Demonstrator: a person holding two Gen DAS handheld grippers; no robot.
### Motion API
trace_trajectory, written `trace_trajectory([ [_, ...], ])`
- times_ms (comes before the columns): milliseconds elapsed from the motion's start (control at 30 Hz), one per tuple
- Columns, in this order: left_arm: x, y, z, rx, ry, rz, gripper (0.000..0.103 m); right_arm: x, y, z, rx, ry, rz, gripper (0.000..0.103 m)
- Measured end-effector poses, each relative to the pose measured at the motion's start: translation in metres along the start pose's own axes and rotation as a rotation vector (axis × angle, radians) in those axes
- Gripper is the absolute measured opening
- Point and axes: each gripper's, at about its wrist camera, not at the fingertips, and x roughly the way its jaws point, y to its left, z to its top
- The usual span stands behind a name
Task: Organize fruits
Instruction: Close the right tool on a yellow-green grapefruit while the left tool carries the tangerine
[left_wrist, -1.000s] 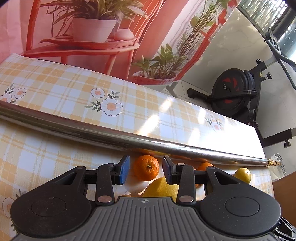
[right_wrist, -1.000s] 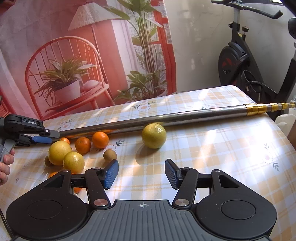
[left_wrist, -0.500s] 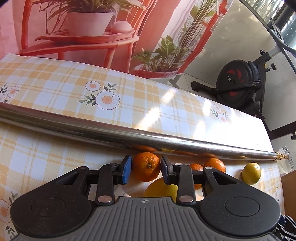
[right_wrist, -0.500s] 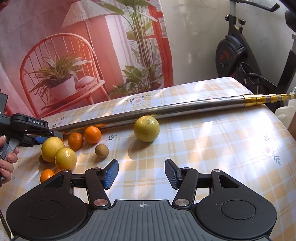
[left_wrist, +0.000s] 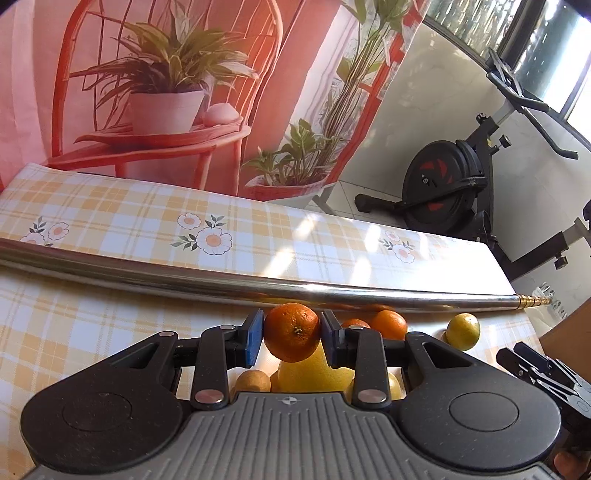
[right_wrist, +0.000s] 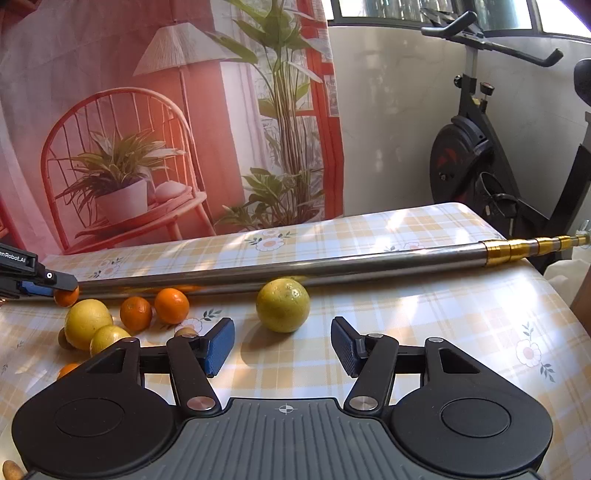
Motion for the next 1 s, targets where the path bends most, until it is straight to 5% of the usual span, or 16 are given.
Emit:
trace_trajectory([
  [200, -0.022, -0.009, -0.014, 0.067, -0.033, -0.012, 0.035, 0.033, 0.001, 0.0, -0.061, -0.084, -0.011, 0.055],
  [633, -0.042, -0.021, -0.059, 0.183, -0.008, -0.036, 0.035, 0.08, 0.016, -0.001, -0.117, -0.05, -0.022, 0.052],
  [1000, -0.046, -0.022, -0.078, 0.156, 0.048, -0.054, 0.035, 0.087, 0.013, -0.004, -0.09, 0.005, -0.019, 0.044],
])
